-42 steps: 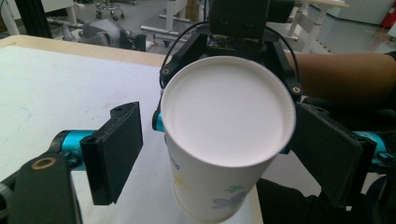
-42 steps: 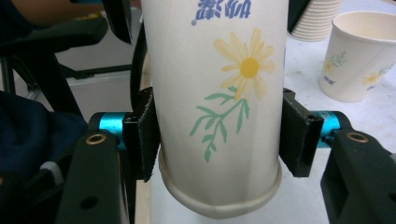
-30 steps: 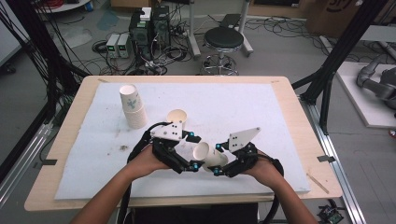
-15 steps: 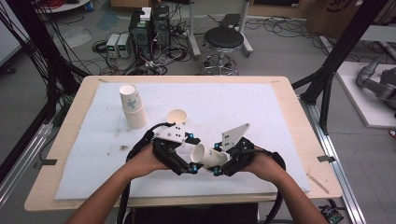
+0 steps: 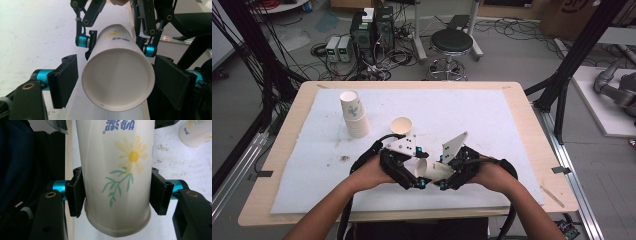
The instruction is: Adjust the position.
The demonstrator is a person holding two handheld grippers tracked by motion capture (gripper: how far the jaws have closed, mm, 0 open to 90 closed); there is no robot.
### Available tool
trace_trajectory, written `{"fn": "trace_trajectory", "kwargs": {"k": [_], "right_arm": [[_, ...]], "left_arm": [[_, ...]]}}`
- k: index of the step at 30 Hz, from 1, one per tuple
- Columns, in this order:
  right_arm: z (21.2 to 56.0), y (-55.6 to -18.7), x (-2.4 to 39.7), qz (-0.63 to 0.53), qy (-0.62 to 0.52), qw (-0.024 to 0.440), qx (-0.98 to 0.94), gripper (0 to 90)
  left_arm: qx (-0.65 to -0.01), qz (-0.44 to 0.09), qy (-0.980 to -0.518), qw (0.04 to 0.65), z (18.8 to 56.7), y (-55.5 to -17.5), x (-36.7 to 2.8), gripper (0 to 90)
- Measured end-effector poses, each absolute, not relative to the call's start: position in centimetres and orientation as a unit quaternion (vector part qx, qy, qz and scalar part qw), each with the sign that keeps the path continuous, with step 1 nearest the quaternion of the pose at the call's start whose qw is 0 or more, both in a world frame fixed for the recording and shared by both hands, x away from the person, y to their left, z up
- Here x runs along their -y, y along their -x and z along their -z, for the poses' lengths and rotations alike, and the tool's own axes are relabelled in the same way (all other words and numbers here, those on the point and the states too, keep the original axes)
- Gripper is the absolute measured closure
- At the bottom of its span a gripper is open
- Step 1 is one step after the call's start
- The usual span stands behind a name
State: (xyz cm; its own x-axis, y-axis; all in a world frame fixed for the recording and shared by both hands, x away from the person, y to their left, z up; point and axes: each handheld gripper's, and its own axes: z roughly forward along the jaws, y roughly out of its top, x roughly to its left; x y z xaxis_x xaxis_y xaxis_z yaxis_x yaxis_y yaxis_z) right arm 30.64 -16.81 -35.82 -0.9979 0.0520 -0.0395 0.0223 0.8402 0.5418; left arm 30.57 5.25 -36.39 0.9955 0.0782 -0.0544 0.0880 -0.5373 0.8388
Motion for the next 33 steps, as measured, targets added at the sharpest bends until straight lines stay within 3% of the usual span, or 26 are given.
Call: {"fn": "trace_trajectory", "kwargs": {"k": [12, 21, 25, 27, 33], "right_arm": [[36.0, -30.5, 16.3, -0.254, -0.013, 0.014, -0.967, 38.9], [36.0, -30.5, 16.3, -0.245, -0.017, 0.009, -0.969, 38.7], [36.0, -30.4, 16.5, -0.259, -0.012, 0.023, -0.965, 31.3], [35.9, -30.4, 16.9, -0.287, -0.027, 0.030, -0.957, 19.9], [35.6, -30.2, 18.7, -0.376, -0.050, 0.031, -0.925, 19.6]], "left_arm": [[-0.037, 0.021, -0.882, 0.469, 36.8, -30.7, -5.0, 35.9], [-0.032, 0.018, -0.886, 0.463, 37.0, -30.6, -4.9, 37.3], [-0.039, 0.015, -0.876, 0.480, 36.9, -30.6, -5.3, 37.4], [-0.044, 0.017, -0.870, 0.491, 37.0, -30.7, -5.7, 37.3], [-0.056, 0.022, -0.847, 0.527, 37.5, -30.7, -6.6, 37.1]]}}
